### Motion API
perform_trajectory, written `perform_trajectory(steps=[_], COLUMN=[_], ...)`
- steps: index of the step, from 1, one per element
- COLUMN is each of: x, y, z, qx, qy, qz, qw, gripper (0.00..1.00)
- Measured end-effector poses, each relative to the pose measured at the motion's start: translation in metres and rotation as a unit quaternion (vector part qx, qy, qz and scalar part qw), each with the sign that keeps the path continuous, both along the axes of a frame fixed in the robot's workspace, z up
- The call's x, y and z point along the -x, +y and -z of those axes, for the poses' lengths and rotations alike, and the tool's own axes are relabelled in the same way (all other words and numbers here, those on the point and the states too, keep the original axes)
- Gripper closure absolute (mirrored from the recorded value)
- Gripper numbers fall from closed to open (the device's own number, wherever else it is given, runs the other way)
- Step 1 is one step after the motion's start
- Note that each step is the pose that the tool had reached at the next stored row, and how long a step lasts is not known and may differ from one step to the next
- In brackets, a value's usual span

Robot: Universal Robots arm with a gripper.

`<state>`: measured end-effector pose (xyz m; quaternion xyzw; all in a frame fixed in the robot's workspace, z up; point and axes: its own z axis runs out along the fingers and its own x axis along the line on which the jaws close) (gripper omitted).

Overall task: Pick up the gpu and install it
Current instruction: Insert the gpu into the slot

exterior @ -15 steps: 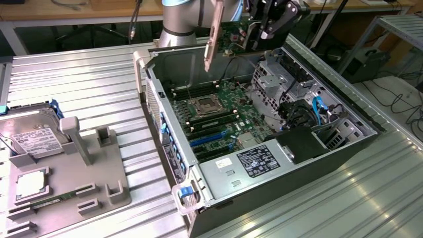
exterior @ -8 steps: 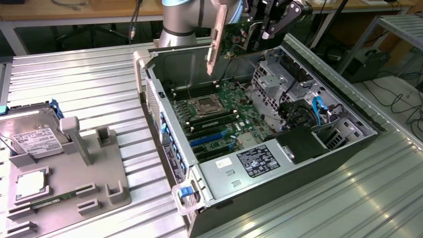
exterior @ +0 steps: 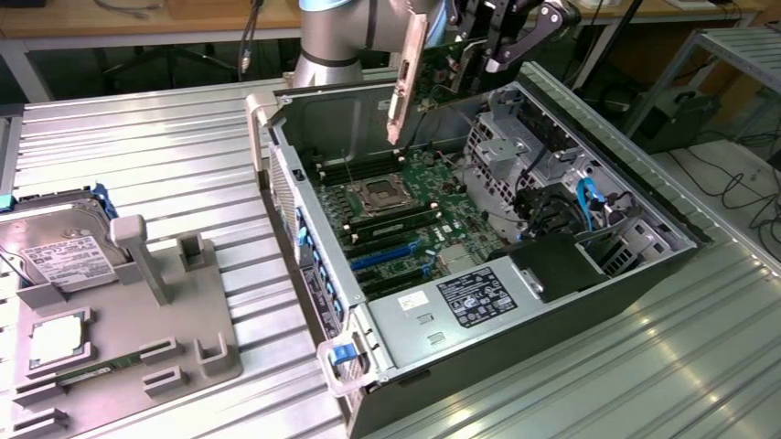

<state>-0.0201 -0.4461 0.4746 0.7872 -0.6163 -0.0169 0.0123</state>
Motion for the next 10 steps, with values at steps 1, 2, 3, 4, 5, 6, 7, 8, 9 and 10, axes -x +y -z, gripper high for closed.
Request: perform_trajectory(steps=[1,2,3,4,5,6,7,8,9,10], x=[0.0,0.0,0.0,0.0,0.0,0.0001,0.0001,0.0001,0.0,0.0], y=[0.0,0.0,0.0,0.0,0.0,0.0001,0.0001,0.0,0.0,0.0], z=[0.0,0.0,0.0,0.0001,0.0005,0.0018,0.0037,0.0066,0.0078,0.0088], qx=[0.0,0.0,0.0,0.0,-0.0001,0.0,0.0001,0.0,0.0001,0.0], qy=[0.0,0.0,0.0,0.0,0.0,0.0,0.0,0.0,0.0,0.0], qz=[-0.004,-0.01,-0.014,-0.017,-0.018,-0.016,-0.012,0.001,0.009,0.017], qw=[1.0,0.9999,0.9999,0.9998,0.9998,0.9999,0.9999,1.0,1.0,0.9999], gripper=[0.72,0.72,0.72,0.72,0.72,0.72,0.72,0.72,0.72,0.72])
